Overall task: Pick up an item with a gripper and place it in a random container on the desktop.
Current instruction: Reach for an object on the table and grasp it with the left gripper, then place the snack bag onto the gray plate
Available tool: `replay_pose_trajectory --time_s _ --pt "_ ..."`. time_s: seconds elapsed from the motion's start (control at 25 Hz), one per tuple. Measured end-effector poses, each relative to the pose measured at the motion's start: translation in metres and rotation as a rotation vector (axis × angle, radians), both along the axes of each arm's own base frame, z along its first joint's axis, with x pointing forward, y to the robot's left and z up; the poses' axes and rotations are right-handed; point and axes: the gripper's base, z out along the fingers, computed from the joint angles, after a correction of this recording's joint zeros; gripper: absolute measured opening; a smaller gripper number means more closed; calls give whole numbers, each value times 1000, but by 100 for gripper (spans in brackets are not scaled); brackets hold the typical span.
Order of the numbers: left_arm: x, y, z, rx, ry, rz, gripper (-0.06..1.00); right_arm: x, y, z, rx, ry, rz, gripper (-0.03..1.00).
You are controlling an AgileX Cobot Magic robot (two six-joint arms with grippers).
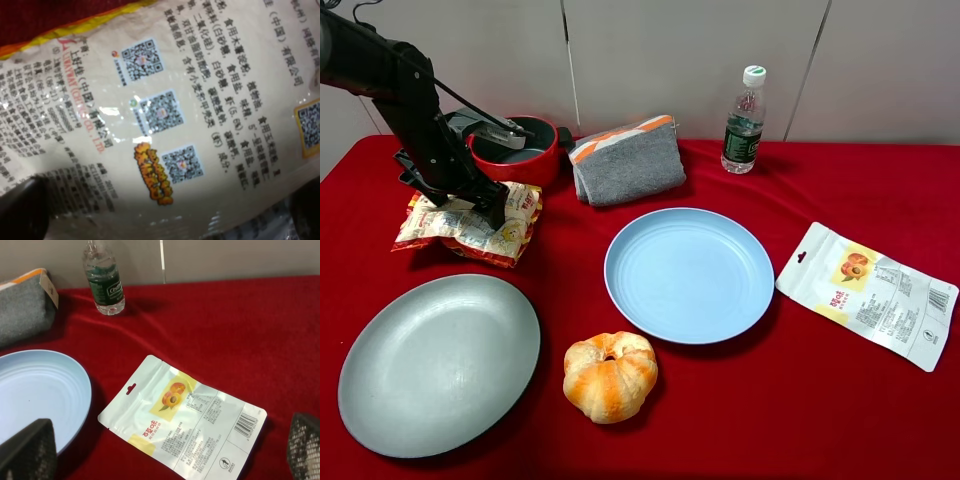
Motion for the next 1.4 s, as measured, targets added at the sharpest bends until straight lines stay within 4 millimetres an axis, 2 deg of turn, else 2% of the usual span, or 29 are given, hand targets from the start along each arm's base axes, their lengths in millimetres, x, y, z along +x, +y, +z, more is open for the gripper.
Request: replay_pose_trajectory --time_s 0.16,0.4,0.56,0.84,1.4 --pt "0 -1 -1 -8 2 9 83 0 0 0 0 0 0 69" --pt "1 -1 -4 -6 6 15 51 0 0 0 0 0 0 69" --pt "3 -1 -3 2 -13 5 34 0 0 0 0 0 0 69" --pt "4 -1 -2 3 -19 4 24 0 0 0 0 0 0 69" --pt "4 -1 -1 4 -21 2 15 0 0 0 0 0 0 69"
